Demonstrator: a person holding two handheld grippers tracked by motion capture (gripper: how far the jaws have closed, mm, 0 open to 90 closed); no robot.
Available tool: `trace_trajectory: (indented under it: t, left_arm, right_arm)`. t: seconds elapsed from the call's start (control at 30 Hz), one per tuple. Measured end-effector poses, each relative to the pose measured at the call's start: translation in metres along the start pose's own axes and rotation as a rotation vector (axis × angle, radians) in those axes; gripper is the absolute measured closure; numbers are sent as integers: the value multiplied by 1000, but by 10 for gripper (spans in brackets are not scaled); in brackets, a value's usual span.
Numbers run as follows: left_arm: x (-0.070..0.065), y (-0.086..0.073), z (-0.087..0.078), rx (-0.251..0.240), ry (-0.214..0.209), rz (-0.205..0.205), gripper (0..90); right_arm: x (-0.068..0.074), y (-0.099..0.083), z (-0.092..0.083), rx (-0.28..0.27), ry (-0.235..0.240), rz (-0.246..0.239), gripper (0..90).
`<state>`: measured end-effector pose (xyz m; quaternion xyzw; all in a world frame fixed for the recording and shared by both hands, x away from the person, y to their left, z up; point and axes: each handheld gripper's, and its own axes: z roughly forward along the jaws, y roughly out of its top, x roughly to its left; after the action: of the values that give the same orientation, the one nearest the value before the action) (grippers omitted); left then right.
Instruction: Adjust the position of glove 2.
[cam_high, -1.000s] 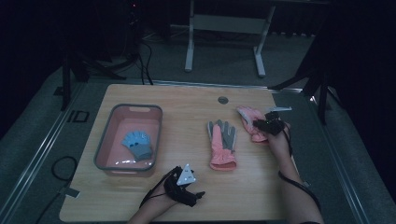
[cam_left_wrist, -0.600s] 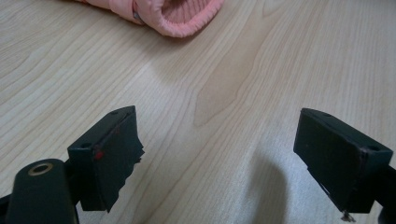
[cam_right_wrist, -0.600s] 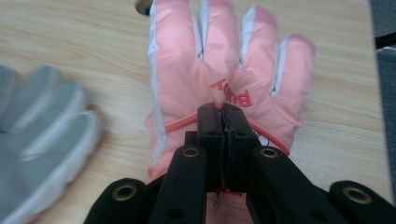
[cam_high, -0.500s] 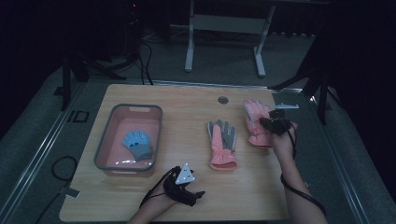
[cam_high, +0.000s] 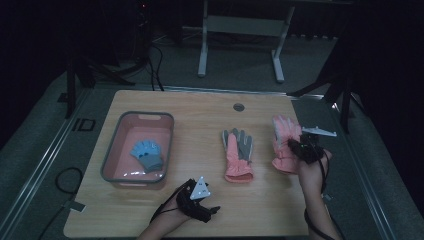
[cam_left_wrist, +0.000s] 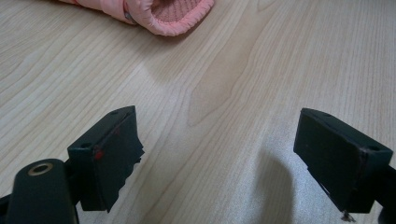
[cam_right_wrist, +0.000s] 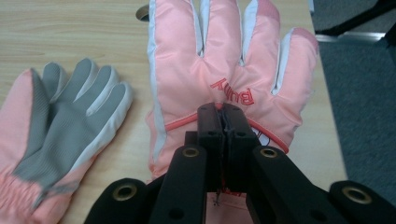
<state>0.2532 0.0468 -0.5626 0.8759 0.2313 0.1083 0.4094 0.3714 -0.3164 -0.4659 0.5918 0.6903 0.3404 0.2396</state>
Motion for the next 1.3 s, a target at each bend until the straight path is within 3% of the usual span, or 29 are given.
trace_trajectory:
  t: [0.3,0.57,0.73,0.83,0.93,1.1,1.3]
  left_arm:
    - [0,0,0,0,1,-2,145]
    - [1,0,0,-4,2,-11,145]
    - [1,0,0,0,2,-8,145]
    - [0,0,0,-1,3,-9,145]
    - [1,0,0,1,1,-9,145]
    - [1,0,0,0,1,-11,145]
    - [1,0,-1,-7,-3,-9,145]
  right_arm:
    - [13,-27,7,32,-20,20,875]
    - [15,-33,37,81,-47,4,864]
    - [16,-35,42,87,-44,-6,841]
    - [12,-32,37,82,-17,-11,811]
    - [8,-29,31,79,32,-26,688]
    - [1,-27,19,72,74,-82,638]
    - [-19,-19,8,69,186,-117,594]
